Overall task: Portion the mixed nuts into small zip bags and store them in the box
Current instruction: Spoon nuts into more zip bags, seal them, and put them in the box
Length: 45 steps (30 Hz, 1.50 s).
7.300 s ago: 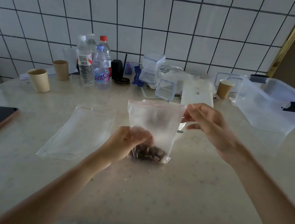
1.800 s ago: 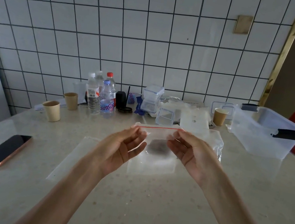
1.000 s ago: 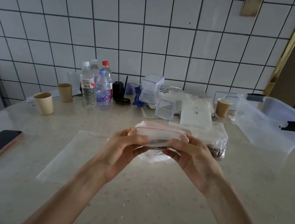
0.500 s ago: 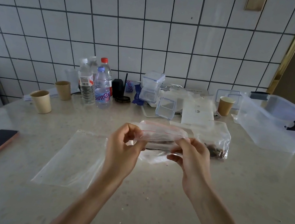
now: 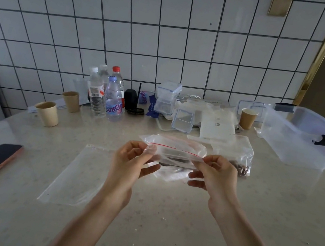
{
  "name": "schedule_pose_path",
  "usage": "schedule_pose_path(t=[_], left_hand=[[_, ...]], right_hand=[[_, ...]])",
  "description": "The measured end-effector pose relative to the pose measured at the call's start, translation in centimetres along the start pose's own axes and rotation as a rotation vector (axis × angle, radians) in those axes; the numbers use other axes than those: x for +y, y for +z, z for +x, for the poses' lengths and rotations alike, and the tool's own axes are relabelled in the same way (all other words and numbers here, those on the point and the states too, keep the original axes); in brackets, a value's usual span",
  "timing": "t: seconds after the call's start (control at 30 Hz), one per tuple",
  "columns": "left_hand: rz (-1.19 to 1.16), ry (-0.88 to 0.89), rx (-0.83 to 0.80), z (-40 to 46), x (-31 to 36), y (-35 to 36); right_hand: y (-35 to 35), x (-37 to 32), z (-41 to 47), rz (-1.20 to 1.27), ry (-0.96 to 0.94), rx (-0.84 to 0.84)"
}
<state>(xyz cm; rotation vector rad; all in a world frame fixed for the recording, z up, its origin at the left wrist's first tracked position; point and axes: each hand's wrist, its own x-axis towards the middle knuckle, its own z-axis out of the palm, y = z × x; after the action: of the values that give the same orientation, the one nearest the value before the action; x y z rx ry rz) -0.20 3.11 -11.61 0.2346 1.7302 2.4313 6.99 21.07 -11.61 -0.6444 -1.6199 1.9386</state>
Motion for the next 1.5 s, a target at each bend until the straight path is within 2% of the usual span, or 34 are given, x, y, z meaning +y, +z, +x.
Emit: schedule_pose_path(t=[0.13,0.37,0.53,0.67,0.83,1.03,1.1,1.17,1.23,1.37,1.5], left_hand=[[-0.112,-0.104,-0.066,0.0,0.1,-0.4],[-0.358,-0.349,-0.313,-0.2,0.8,-1.2],[-0.357,-0.349,-0.311,-0.4,0.4,-1.4],[-0.279,-0.297,-0.308,-0.4,0.4,-1.3],[-0.315,-0.358,-0.325,-0.4,0.7,-0.7],[-0.464,-0.451,-0.393,-0.2,0.4,-0.9],[-0.429,-0.405,-0.463,-0.4,0.5,-0.9],[-0.266,-0.276,-0.513,-0.5,0.3,-0.9],[-0.065,-0.128,-0.477,-0.7,0.0,-0.5],[0.24,0.065,-0.138,-1.0,-1.0,0.6],[0.302,0.208,0.064,-0.6,-1.8,1.0]], right_hand=[[-0.5,0.0,-0.3,0.134,0.1,-0.086],[-1.1,-0.3,0.0,0.443,0.28,-0.265],[-1.2,-0.6,-0.3,0.585,0.324,-0.452],[-1.2,-0.4,-0.8,0.508,0.253,-0.581],[-0.8,-0.7,-0.7,0.385,0.206,-0.537],[-1.2,-0.2,-0.3,0.392,0.205,-0.519],[-1.4,0.1,-0.2,0.328,0.148,-0.527],[-1.6,0.2,-0.3,0.249,0.088,-0.507],[-1.4,0.3,-0.5,0.163,0.049,-0.439],[-0.2,0.8,-0.7,-0.035,-0.009,-0.199],[0.4,1.3,-0.8,-0.001,-0.035,-0.142]])
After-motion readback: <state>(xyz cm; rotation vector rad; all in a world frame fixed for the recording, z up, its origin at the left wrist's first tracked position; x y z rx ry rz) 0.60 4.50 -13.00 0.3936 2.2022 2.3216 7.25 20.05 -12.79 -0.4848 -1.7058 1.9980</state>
